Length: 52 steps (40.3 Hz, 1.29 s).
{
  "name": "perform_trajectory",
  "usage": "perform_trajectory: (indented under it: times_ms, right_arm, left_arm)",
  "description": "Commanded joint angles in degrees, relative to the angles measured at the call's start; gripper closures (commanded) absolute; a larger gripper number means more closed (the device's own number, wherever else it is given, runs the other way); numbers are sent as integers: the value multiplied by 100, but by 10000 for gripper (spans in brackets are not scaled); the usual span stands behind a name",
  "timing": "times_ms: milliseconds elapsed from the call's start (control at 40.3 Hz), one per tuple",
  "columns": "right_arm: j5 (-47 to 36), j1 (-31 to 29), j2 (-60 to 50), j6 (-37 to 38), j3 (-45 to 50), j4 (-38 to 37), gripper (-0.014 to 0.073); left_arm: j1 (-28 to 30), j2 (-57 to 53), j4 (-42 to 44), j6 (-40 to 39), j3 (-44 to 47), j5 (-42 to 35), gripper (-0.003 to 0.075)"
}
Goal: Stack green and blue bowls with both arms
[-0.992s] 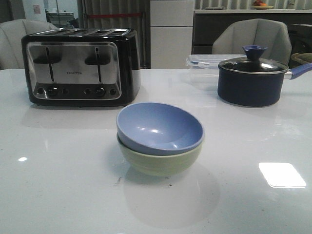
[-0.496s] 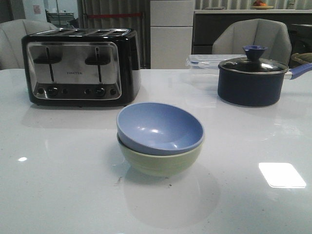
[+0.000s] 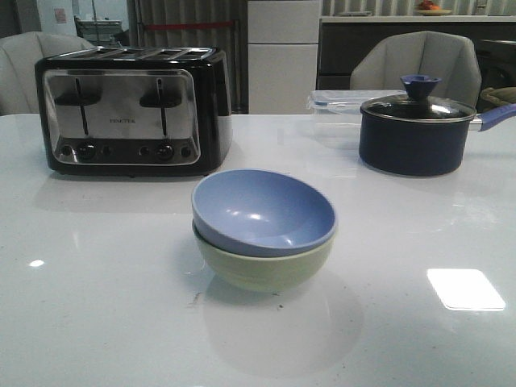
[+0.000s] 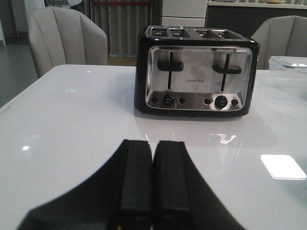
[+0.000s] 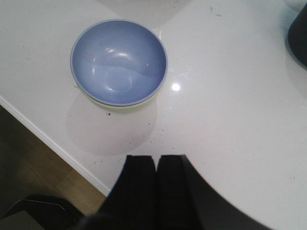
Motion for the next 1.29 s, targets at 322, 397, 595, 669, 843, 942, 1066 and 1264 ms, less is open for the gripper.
perform_trajectory:
  times_ms: [322, 397, 595, 669, 843, 942, 1066, 1264]
  right_arm:
    - [-357, 10, -36, -57, -142, 15, 537]
    - [-357, 10, -36, -57, -142, 15, 537]
    - [-357, 10, -36, -57, -142, 15, 537]
    - [-357, 10, -36, -57, -142, 15, 537]
    - [-357, 10, -36, -57, -142, 15, 537]
    - [-357, 10, -36, -57, -142, 15, 537]
    - [-357, 10, -36, -57, -142, 15, 537]
    - [-417, -23, -191, -57, -13, -34, 537]
  left_arm:
    - [13, -134, 171, -4, 26, -1318, 627]
    - [13, -134, 171, -4, 26, -1318, 627]
    - [13, -124, 171, -4, 26, -1318, 627]
    - [13, -124, 171, -4, 26, -1318, 627]
    - [13, -124, 171, -4, 26, -1318, 627]
    - [13, -124, 171, -4, 26, -1318, 627]
    - [13, -124, 171, -4, 26, -1318, 627]
    - [13, -124, 171, -4, 26, -1318, 627]
